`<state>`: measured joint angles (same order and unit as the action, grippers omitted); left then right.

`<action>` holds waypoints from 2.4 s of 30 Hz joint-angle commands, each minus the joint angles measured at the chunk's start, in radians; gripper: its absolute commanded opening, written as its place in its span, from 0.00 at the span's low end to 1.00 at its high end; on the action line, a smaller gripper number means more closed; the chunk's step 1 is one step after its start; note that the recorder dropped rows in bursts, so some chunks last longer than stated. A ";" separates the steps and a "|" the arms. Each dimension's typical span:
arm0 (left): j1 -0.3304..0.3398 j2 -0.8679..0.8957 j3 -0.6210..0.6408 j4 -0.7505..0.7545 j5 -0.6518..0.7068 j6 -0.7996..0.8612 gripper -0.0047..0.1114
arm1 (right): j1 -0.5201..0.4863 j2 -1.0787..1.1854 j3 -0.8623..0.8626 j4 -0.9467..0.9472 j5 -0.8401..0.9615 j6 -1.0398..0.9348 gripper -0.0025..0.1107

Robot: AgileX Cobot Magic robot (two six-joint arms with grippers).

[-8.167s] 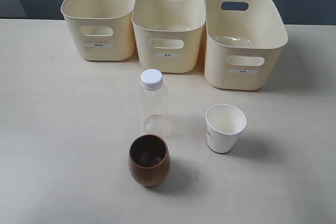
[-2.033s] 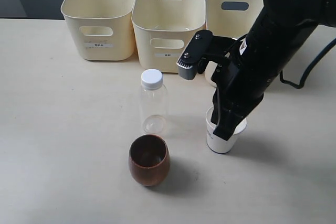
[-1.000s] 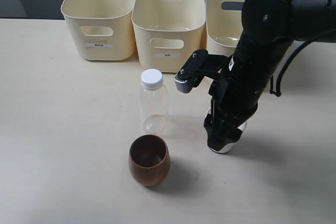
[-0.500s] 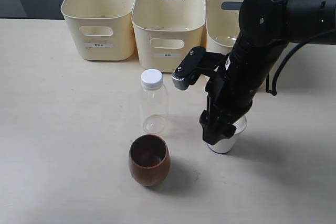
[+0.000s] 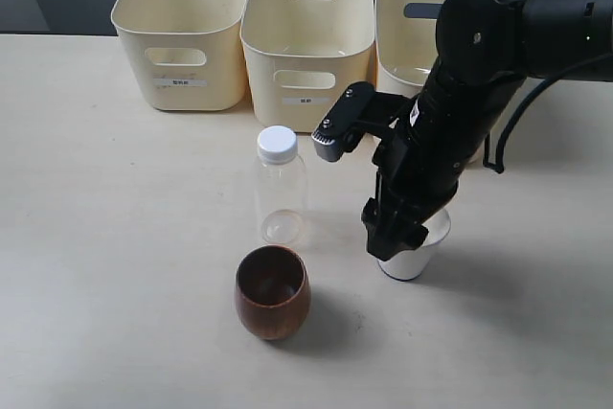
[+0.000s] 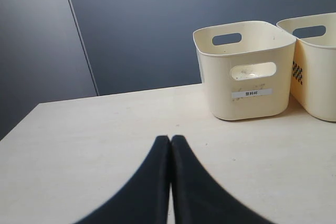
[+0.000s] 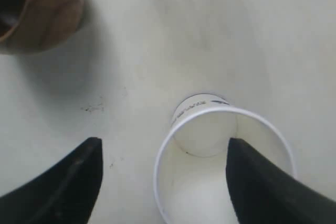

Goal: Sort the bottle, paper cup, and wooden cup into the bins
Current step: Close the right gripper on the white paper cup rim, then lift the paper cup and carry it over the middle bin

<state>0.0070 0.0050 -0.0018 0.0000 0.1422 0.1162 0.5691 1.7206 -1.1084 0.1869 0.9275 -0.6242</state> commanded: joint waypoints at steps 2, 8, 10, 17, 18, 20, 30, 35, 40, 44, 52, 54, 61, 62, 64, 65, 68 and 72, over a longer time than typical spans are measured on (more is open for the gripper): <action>0.000 -0.005 0.002 0.000 -0.007 -0.002 0.04 | 0.002 -0.001 -0.007 0.000 -0.010 0.000 0.59; 0.000 -0.005 0.002 0.000 -0.007 -0.002 0.04 | 0.002 0.039 -0.003 0.004 -0.020 0.000 0.59; 0.000 -0.005 0.002 0.000 -0.007 -0.002 0.04 | 0.002 0.048 -0.003 0.004 -0.023 0.000 0.59; 0.000 -0.005 0.002 0.000 -0.007 0.000 0.04 | 0.002 0.053 -0.003 0.000 -0.026 0.000 0.49; 0.000 -0.005 0.002 0.000 -0.007 0.000 0.04 | 0.002 0.053 -0.003 -0.002 -0.026 0.000 0.42; 0.000 -0.005 0.002 0.000 -0.007 0.000 0.04 | 0.002 0.057 -0.003 -0.014 -0.026 0.000 0.26; 0.000 -0.005 0.002 0.000 -0.007 -0.002 0.04 | 0.002 0.043 -0.005 -0.096 -0.021 0.000 0.02; 0.000 -0.005 0.002 0.000 -0.007 0.000 0.04 | 0.002 -0.062 -0.005 -0.101 -0.055 0.002 0.02; 0.000 -0.005 0.002 0.000 -0.007 0.000 0.04 | 0.002 -0.199 -0.005 -0.101 -0.076 0.002 0.02; 0.000 -0.005 0.002 0.000 -0.007 0.000 0.04 | 0.002 -0.295 -0.005 -0.103 -0.092 0.002 0.02; 0.000 -0.005 0.002 0.000 -0.007 0.000 0.04 | 0.002 -0.405 -0.005 -0.100 -0.305 0.015 0.02; 0.000 -0.005 0.002 0.000 -0.007 0.000 0.04 | 0.002 -0.400 -0.005 -0.100 -0.367 0.015 0.02; 0.000 -0.005 0.002 0.000 -0.007 0.000 0.04 | 0.002 -0.349 -0.005 -0.085 -0.578 0.017 0.02; 0.000 -0.005 0.002 0.000 -0.007 0.000 0.04 | 0.002 -0.335 -0.005 -0.085 -0.609 0.017 0.02; 0.000 -0.005 0.002 0.000 -0.007 0.000 0.04 | 0.002 -0.303 -0.005 -0.085 -0.674 0.017 0.02; 0.000 -0.005 0.002 0.000 -0.007 0.000 0.04 | 0.002 -0.269 -0.005 -0.085 -0.741 0.017 0.02; 0.000 -0.005 0.002 0.000 -0.007 0.000 0.04 | 0.000 -0.194 -0.007 -0.085 -0.893 0.017 0.02; 0.000 -0.005 0.002 0.000 -0.007 0.000 0.04 | -0.035 -0.051 -0.132 -0.062 -0.864 0.025 0.02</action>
<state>0.0070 0.0050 -0.0018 0.0000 0.1422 0.1162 0.5571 1.6153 -1.1826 0.1082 0.0616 -0.6069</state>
